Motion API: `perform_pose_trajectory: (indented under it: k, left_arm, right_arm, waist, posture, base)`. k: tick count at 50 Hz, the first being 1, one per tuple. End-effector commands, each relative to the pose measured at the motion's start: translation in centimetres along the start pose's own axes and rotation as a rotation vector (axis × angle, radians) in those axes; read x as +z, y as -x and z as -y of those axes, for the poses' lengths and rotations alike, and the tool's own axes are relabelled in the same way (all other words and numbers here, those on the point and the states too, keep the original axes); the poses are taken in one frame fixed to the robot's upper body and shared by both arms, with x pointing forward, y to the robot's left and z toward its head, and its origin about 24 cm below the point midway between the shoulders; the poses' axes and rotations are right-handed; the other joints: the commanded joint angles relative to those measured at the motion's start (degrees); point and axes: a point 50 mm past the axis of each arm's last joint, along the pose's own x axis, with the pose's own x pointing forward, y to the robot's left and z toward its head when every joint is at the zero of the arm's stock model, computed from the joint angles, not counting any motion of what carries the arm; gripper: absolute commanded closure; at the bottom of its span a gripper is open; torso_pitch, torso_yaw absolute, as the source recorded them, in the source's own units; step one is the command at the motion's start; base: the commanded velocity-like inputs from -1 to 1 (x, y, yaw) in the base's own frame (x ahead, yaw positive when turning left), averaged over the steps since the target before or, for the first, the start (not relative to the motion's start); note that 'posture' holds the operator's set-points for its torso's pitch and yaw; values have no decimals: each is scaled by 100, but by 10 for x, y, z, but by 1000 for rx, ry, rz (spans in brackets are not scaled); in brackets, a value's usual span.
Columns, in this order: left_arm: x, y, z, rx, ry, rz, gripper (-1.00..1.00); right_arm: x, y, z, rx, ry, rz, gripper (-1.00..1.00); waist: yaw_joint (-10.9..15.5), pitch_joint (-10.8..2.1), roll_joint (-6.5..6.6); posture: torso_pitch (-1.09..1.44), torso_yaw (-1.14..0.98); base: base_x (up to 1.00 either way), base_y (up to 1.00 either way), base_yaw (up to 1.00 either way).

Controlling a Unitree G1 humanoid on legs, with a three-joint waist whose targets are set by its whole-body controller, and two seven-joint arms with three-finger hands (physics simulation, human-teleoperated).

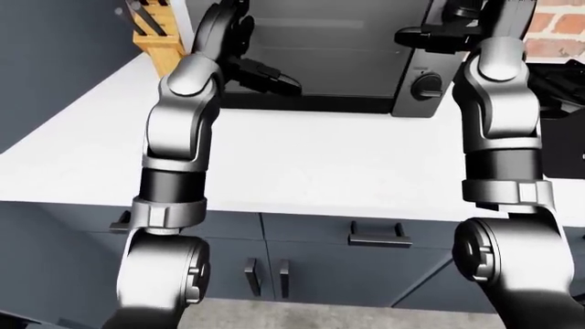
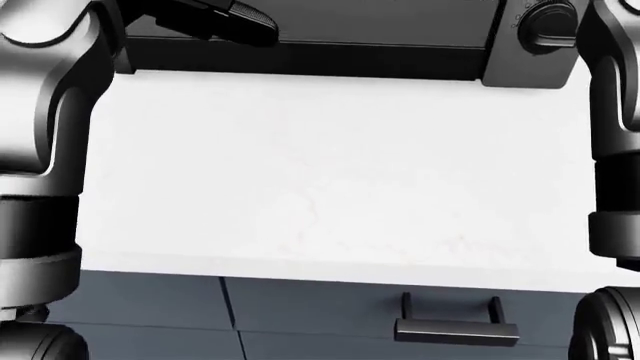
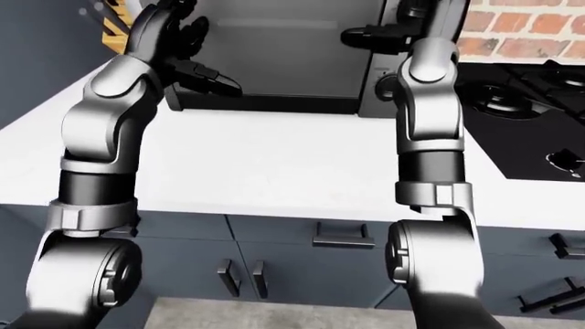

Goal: Close the toaster oven door.

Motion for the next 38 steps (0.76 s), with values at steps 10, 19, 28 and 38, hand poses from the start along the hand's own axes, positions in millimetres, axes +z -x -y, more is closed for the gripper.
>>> perform_pose_trajectory:
  k: [10, 19, 28, 38]
  left_arm:
    - [22, -10, -5, 9, -28, 65, -100]
    - [22, -20, -6, 4, -38, 50, -100]
    - [14, -33, -9, 16, -63, 11, -100]
    - [10, -39, -11, 21, -76, -4, -100]
  right_arm:
    - [24, -2, 3, -9, -31, 95, -100]
    - [23, -2, 2, -9, -32, 93, -100]
    - [23, -2, 3, -14, -30, 92, -100]
    - [24, -2, 4, -14, -30, 92, -100]
  waist:
    - [7, -174, -28]
    - [18, -161, -38]
    - [16, -154, -47]
    - [12, -161, -56]
  posture:
    - [0, 0]
    - [0, 0]
    - [0, 0]
    - [0, 0]
  base:
    - [0, 0, 0]
    - [0, 0, 0]
    - [0, 0, 0]
    - [0, 0, 0]
